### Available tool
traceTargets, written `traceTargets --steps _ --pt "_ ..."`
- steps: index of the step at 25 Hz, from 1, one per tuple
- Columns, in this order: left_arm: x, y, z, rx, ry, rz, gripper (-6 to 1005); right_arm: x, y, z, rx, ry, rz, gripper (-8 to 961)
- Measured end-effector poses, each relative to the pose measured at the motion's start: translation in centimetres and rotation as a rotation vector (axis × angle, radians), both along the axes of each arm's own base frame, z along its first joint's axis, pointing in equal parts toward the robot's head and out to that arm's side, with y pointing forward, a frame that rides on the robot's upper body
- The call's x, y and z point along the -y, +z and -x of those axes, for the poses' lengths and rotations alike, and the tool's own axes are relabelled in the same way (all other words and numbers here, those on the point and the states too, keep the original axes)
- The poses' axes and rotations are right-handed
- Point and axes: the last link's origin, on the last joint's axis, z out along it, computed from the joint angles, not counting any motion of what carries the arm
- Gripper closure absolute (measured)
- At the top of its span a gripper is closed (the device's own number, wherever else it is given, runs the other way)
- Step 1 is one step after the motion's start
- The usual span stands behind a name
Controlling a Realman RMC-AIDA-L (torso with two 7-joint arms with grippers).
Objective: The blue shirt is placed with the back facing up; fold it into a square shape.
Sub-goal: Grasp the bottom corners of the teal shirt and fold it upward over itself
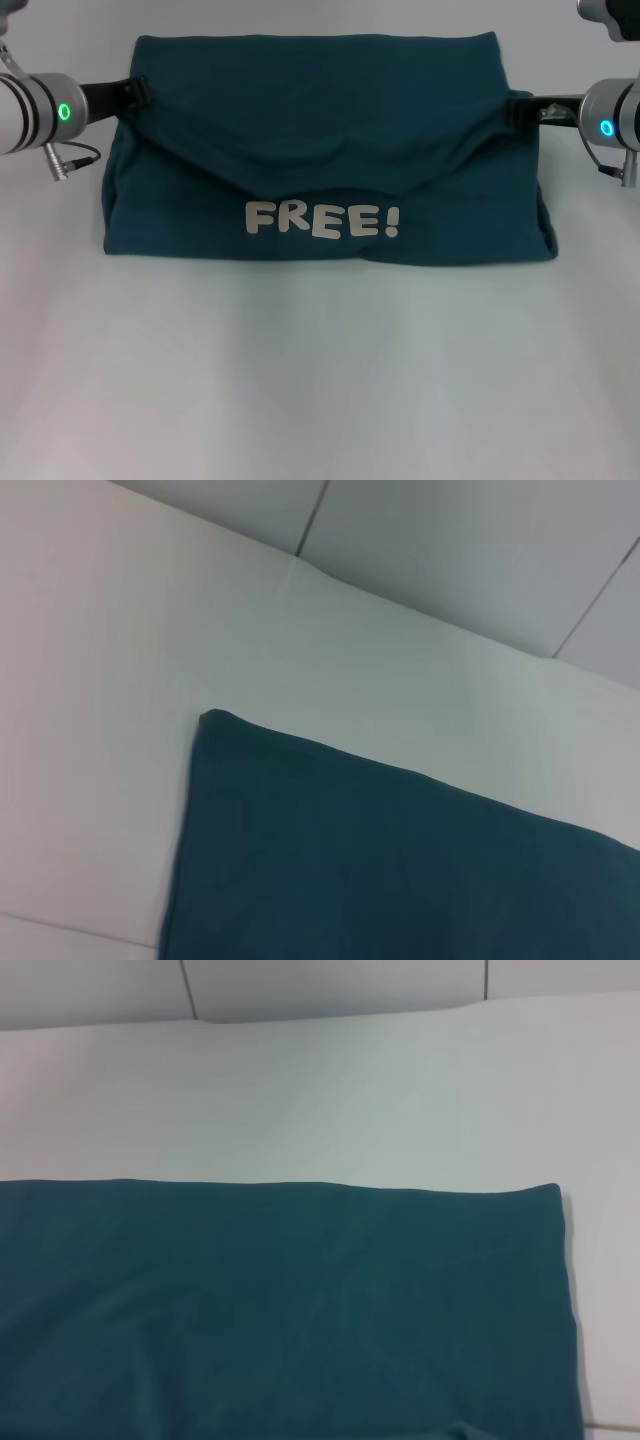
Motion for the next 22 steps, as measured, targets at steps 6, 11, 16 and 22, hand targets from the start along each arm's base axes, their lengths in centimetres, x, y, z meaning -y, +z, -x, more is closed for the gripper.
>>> traceTargets --steps 6,11,16,22 --pt "0.1 -0.4 -0.1 0.001 -0.001 0.006 922 -0.3 -0.2 0.7 0.005 0.013 0.005 883" --pt "0.2 -0.7 -0.3 -0.023 -0.019 0.024 914 -0.3 -0.4 0.4 0.005 -0.008 0.023 881" --pt "0.3 -0.8 0.0 -0.009 -0.003 0.025 906 -0.1 0.1 -0.3 0.008 -0.025 0.020 836" --pt "1.0 -0.2 1.6 0.040 0.056 -0.003 794 0.3 1.6 -2.3 -0.021 -0.078 -0.008 704"
